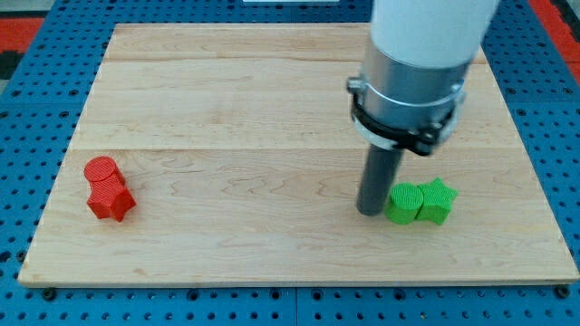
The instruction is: Separate the yellow heart from the yellow hexagon
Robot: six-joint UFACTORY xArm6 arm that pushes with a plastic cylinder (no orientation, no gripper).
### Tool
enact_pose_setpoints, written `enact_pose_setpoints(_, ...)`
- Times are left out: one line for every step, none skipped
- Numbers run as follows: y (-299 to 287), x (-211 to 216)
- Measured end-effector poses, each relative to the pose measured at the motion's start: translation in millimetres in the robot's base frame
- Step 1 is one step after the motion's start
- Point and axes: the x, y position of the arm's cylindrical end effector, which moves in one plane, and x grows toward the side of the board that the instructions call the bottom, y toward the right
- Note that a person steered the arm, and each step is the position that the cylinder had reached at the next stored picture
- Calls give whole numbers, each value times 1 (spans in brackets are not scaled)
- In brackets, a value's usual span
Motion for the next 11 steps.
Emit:
enact_pose_setpoints(-42,-27)
enact_pose_setpoints(-28,-61)
enact_pose_setpoints(45,-75)
enact_pose_setpoints(146,-67)
enact_pose_setpoints(163,-86)
enact_pose_setpoints(99,-95)
enact_pose_setpoints(114,-96)
enact_pose_setpoints(113,-129)
enact_pose_setpoints(25,-123)
enact_pose_setpoints(-13,-109)
enact_pose_setpoints(13,-103)
